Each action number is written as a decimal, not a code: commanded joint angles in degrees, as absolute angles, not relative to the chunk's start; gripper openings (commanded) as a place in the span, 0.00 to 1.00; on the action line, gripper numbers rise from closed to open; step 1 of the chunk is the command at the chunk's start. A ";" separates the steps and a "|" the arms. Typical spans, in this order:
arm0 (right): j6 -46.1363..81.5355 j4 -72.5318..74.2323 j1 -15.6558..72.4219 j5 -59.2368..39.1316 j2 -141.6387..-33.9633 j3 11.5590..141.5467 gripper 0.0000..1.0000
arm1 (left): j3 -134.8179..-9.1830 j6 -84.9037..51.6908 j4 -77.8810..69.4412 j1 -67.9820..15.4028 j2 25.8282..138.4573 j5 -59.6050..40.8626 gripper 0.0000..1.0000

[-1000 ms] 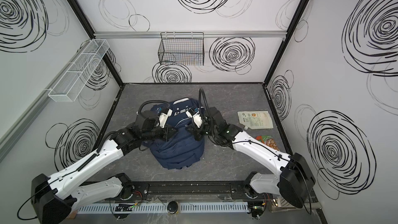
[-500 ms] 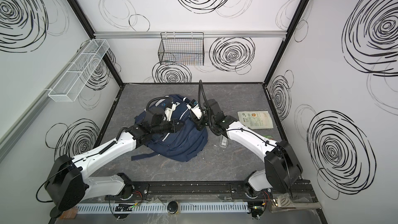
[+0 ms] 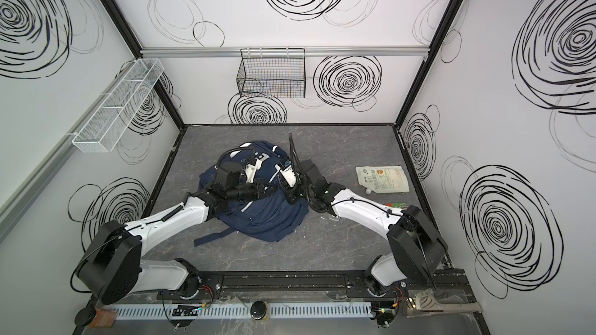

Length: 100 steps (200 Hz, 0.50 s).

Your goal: Pack the student bag

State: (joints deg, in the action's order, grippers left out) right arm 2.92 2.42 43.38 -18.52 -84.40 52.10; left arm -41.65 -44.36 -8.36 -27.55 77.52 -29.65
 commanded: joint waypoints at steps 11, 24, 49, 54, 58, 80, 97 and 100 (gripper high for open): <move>4.55 -0.81 47.81 -28.25 -85.45 52.29 0.02 | -45.00 -43.31 -22.11 -24.77 76.95 -30.23 0.29; 4.83 0.18 46.49 -28.08 -84.61 50.84 0.01 | -47.49 -39.16 -15.35 -23.88 76.69 -29.51 0.40; 3.90 7.40 44.35 -30.49 -81.55 45.90 0.00 | -52.25 -33.07 -7.45 -24.98 77.58 -29.29 0.49; 2.94 9.14 44.30 -30.96 -80.91 44.83 0.00 | -53.17 -32.40 -6.34 -25.33 78.04 -29.63 0.49; 2.35 10.49 44.30 -31.04 -80.29 44.00 0.00 | -53.95 -31.84 -5.25 -25.66 78.57 -29.69 0.50; 0.27 17.72 44.21 -29.93 -76.92 40.20 0.00 | -58.52 -27.17 2.57 -28.06 81.55 -24.69 0.50; -1.23 21.38 44.21 -28.37 -74.82 38.55 0.00 | -61.54 -21.87 8.24 -30.21 83.06 -20.93 0.50; -1.23 21.69 44.21 -27.93 -74.56 38.38 0.00 | -61.92 -21.15 9.02 -30.56 83.29 -20.70 0.50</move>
